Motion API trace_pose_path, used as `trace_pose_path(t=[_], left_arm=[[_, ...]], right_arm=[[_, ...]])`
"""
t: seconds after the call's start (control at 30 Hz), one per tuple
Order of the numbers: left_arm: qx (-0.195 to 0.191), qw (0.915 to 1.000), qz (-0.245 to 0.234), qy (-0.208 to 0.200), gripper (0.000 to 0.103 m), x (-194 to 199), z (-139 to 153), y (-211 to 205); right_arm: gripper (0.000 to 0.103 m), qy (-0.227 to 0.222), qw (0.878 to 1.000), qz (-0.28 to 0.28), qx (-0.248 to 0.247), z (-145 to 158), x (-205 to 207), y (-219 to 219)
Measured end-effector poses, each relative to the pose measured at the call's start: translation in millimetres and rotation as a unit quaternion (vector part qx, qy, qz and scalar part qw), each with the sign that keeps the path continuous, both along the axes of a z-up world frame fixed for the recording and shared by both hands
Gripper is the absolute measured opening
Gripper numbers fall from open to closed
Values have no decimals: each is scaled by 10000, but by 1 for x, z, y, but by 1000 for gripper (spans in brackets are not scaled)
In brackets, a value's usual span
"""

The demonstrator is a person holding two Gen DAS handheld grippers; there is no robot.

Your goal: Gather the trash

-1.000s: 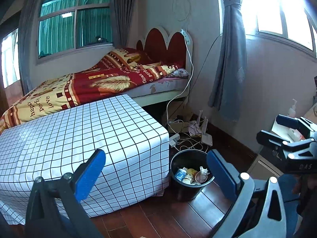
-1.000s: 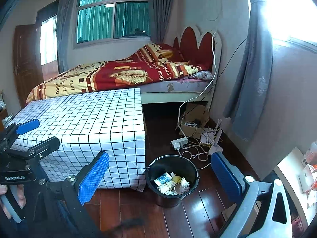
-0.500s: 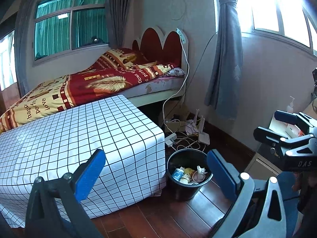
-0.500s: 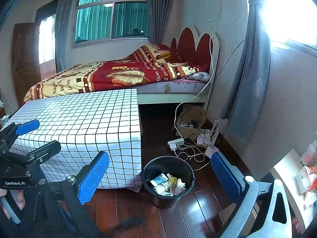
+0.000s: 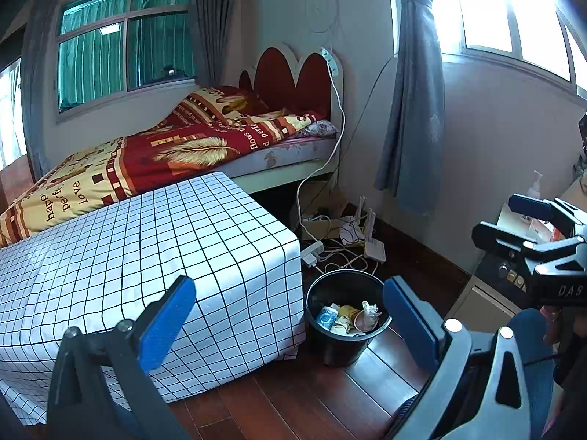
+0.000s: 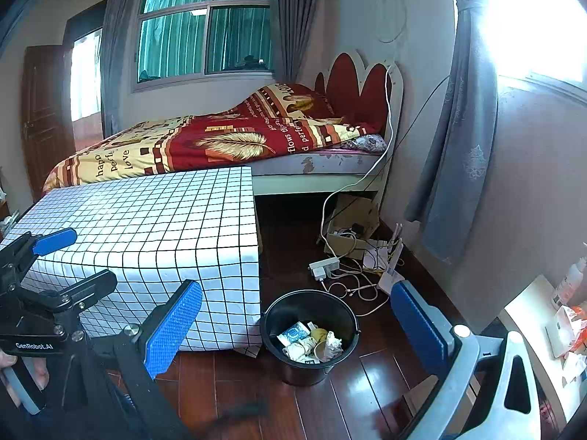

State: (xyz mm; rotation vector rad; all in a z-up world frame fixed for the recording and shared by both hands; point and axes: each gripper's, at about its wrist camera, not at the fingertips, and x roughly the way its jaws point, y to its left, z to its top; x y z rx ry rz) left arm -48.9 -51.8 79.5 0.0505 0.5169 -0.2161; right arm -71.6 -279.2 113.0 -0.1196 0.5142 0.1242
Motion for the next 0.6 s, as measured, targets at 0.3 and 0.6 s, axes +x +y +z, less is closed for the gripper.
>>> trace_pose_path(t=[0.3,0.6], left_arm=[[-31,10000,44,13,103,0,-2,5],[-29,10000,34,51,103,0,-2,7]], right_arm=[[103,15,10000,-4,-12,0,-2,0],[103,25,10000,-8,-28,-1,-3,1]])
